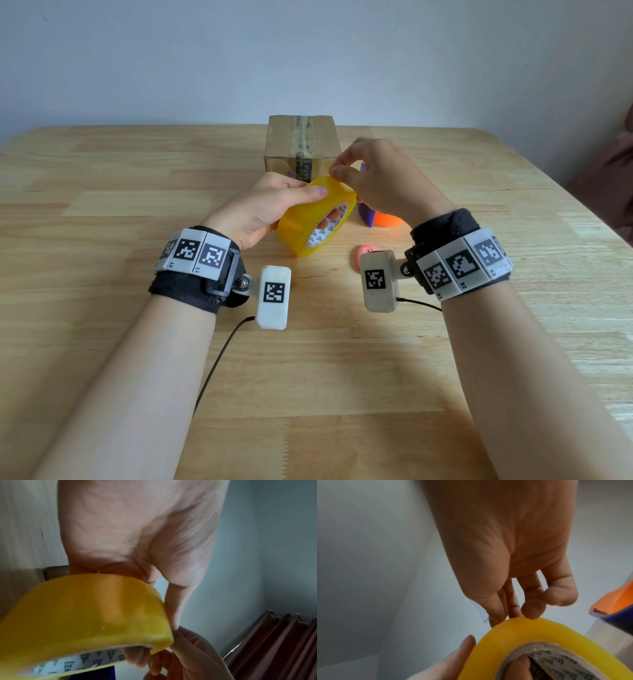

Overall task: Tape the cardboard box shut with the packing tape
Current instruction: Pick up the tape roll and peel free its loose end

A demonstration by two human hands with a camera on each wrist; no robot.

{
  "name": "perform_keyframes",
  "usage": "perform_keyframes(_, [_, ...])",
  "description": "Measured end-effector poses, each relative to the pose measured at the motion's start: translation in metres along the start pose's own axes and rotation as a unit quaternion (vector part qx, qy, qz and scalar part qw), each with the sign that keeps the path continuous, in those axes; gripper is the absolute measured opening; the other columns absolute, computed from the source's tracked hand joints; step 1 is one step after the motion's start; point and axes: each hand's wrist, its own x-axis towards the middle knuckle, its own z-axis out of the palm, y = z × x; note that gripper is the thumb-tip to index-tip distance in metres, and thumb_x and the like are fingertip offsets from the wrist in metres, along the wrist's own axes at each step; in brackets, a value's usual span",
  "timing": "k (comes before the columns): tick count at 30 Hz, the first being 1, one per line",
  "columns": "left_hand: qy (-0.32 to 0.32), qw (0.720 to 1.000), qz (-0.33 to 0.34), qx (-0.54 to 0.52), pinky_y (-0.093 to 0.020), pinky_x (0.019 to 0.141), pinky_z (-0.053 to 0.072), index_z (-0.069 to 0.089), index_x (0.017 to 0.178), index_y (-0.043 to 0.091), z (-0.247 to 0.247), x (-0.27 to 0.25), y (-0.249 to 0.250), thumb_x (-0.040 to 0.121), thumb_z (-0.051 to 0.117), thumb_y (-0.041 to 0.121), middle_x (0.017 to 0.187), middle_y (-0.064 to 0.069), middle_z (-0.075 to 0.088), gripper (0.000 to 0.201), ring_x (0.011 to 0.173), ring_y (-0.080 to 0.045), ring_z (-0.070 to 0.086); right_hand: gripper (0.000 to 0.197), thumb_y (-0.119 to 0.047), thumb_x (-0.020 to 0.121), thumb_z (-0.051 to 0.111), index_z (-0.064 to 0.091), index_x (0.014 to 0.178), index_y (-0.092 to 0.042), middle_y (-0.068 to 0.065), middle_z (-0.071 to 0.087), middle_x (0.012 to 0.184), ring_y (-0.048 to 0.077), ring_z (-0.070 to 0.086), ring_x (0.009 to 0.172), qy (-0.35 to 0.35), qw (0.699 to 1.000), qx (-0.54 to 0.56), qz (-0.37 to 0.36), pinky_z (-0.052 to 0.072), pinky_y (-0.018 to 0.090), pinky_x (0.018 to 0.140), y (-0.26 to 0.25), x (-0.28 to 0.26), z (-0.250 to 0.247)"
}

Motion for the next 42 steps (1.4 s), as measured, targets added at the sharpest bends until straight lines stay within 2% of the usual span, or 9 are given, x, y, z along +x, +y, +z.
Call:
perform_keyframes(5, [0.027, 1.000, -0.007, -0.001, -0.046, 0.091, 0.060, 0.078, 0.097, 0.012, 0.003, 0.001, 0.002, 0.092, 0.074, 0.033, 0.100, -0.015, 0.081, 0.022, 0.100, -0.034, 0.077, 0.016, -0.026, 0.104, 0.056, 0.071, 0.103, -0.018, -0.010, 0.057, 0.068, 0.024, 0.069, 0.056, -0.002, 1.000, -0.008, 0.012, 0.058, 0.037, 0.056, -0.001, -0.004, -0.004])
perform_keyframes(12, [0.066, 0.998, -0.019, 0.007, -0.046, 0.092, 0.060, 0.077, 0.099, 0.011, 0.005, 0.001, 0.003, 0.089, 0.076, 0.041, 0.100, -0.014, 0.081, 0.031, 0.101, -0.033, 0.076, 0.013, -0.021, 0.103, 0.058, 0.069, 0.099, -0.016, -0.008, 0.060, 0.064, 0.016, 0.065, 0.036, 0.012, 1.000, 0.013, 0.015, 0.061, 0.051, 0.054, -0.002, -0.005, 0.000])
perform_keyframes(17, [0.076, 0.997, -0.023, 0.021, -0.050, 0.095, 0.060, 0.078, 0.100, 0.012, 0.005, 0.002, 0.004, 0.087, 0.077, 0.047, 0.098, -0.013, 0.081, 0.038, 0.099, -0.033, 0.077, 0.014, -0.023, 0.100, 0.060, 0.073, 0.093, -0.021, -0.009, 0.058, 0.040, 0.015, 0.061, 0.037, 0.033, 0.999, -0.009, 0.018, 0.059, 0.042, 0.053, -0.003, -0.004, -0.001])
perform_keyframes(21, [0.080, 0.996, -0.018, 0.035, -0.051, 0.098, 0.058, 0.080, 0.097, 0.015, 0.005, 0.002, 0.004, 0.086, 0.077, 0.049, 0.098, -0.012, 0.082, 0.036, 0.099, -0.033, 0.077, 0.015, -0.021, 0.099, 0.062, 0.069, 0.087, -0.025, -0.012, 0.060, 0.055, 0.030, 0.072, 0.070, 0.043, 0.999, -0.009, 0.013, 0.061, 0.046, 0.071, -0.003, -0.003, -0.001])
perform_keyframes(24, [0.085, 0.995, -0.009, 0.048, -0.053, 0.099, 0.057, 0.081, 0.092, 0.017, 0.007, 0.001, 0.005, 0.086, 0.076, 0.051, 0.098, -0.013, 0.082, 0.035, 0.101, -0.035, 0.076, 0.015, -0.019, 0.099, 0.061, 0.069, 0.087, -0.026, -0.013, 0.069, 0.075, 0.027, 0.074, 0.075, 0.046, 0.999, 0.002, 0.011, 0.062, 0.046, 0.072, -0.001, 0.000, 0.000])
perform_keyframes(30, [0.100, 0.991, 0.014, 0.088, -0.054, 0.098, 0.057, 0.081, 0.092, 0.015, 0.012, 0.001, 0.006, 0.081, 0.076, 0.059, 0.096, -0.012, 0.081, 0.045, 0.100, -0.033, 0.075, 0.013, -0.017, 0.099, 0.059, 0.069, 0.092, -0.022, -0.004, 0.070, 0.080, 0.021, 0.071, 0.080, 0.057, 0.998, -0.003, 0.001, 0.056, 0.032, 0.072, -0.002, 0.000, -0.003])
perform_keyframes(33, [0.071, 0.993, 0.033, 0.090, -0.041, 0.087, 0.060, 0.070, 0.108, 0.035, 0.013, 0.000, 0.009, 0.093, 0.071, 0.045, 0.107, 0.009, 0.071, 0.018, 0.097, -0.016, 0.071, 0.013, -0.018, 0.099, 0.060, 0.072, 0.097, -0.021, -0.007, 0.067, 0.078, 0.017, 0.065, 0.081, 0.060, 0.998, -0.021, -0.011, 0.048, 0.027, 0.067, -0.003, 0.000, -0.004])
perform_keyframes(35, [0.041, 0.994, 0.053, 0.081, -0.037, 0.077, 0.061, 0.059, 0.125, 0.044, 0.013, -0.001, 0.009, 0.097, 0.068, 0.039, 0.117, 0.014, 0.064, 0.030, 0.097, -0.013, 0.070, 0.013, -0.021, 0.098, 0.062, 0.075, 0.099, -0.021, -0.006, 0.069, 0.085, 0.013, 0.061, 0.082, 0.063, 0.997, -0.031, -0.023, 0.043, 0.021, 0.064, -0.002, 0.001, -0.003])
perform_keyframes(42, [0.030, 0.996, 0.058, 0.059, -0.024, 0.057, 0.056, 0.069, 0.110, 0.038, 0.014, 0.000, 0.008, 0.101, 0.063, 0.034, 0.103, 0.009, 0.073, 0.011, 0.082, -0.006, 0.072, 0.010, -0.031, 0.088, 0.075, 0.079, 0.097, -0.029, -0.011, 0.075, 0.094, 0.005, 0.067, 0.086, 0.058, 0.998, -0.009, -0.024, 0.053, 0.025, 0.077, 0.001, 0.000, -0.011])
